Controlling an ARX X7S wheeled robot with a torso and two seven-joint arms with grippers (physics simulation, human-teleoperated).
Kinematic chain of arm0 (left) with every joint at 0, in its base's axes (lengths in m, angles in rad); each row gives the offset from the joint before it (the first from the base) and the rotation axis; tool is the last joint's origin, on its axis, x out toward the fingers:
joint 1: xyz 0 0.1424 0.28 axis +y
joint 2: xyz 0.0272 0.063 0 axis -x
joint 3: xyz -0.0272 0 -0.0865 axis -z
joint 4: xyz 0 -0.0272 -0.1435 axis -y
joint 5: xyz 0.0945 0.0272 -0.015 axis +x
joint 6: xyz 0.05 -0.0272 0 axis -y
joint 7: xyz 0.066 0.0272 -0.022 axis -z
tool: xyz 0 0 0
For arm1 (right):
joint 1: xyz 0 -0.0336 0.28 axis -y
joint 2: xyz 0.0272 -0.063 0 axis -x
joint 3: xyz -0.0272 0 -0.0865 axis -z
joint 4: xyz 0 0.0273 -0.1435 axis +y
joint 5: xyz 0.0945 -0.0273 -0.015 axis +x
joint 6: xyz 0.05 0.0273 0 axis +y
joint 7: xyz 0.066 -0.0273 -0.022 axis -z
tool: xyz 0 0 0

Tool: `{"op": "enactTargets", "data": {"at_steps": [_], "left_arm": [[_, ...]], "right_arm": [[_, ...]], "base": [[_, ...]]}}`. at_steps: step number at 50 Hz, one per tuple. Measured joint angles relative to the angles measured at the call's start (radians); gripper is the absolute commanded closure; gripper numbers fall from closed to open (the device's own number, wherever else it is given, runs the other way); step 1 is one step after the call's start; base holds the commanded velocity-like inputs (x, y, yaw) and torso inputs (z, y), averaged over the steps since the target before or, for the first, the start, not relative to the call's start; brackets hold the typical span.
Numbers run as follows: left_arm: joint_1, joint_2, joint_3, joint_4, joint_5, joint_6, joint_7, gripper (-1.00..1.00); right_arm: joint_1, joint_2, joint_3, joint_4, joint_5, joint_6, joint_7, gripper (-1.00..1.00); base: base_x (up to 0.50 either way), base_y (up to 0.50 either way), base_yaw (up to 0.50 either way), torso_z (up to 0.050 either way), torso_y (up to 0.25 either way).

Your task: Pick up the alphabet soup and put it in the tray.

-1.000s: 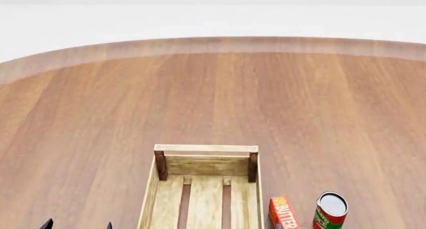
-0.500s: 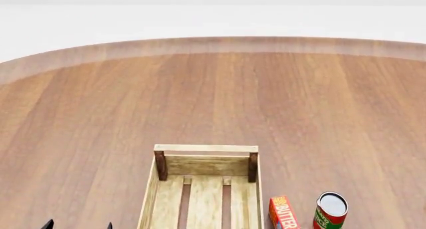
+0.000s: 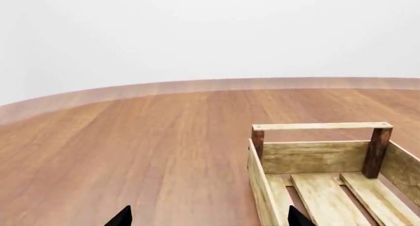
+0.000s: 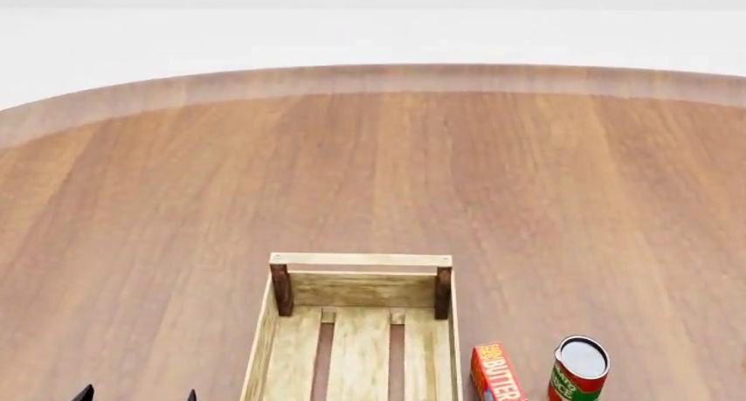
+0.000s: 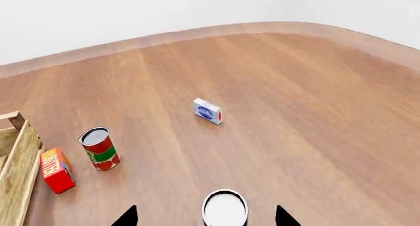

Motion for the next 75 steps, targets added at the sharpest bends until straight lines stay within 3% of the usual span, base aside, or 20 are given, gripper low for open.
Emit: {"op": "enactTargets", "data": {"at_steps": [17,75], "left_arm": [[0.0,-0.007,0.008,0.005,-0.011,-0.006,-0.008,-1.0],[-0.009,-0.024,0.037,-0.008,-0.035,0.002,-0.027,-1.0]], "right_arm": [[0.008,-0.033,0.02,0.077,-0.055,-0.045,-0.047,-1.0],[0.324,0.204,-0.231,0.27,-0.102,0.196,0.188,-1.0]], "base": [[0.0,0.0,0.0,0.0,0.0],[0.0,0.0,0.0,0.0,0.0]]}}
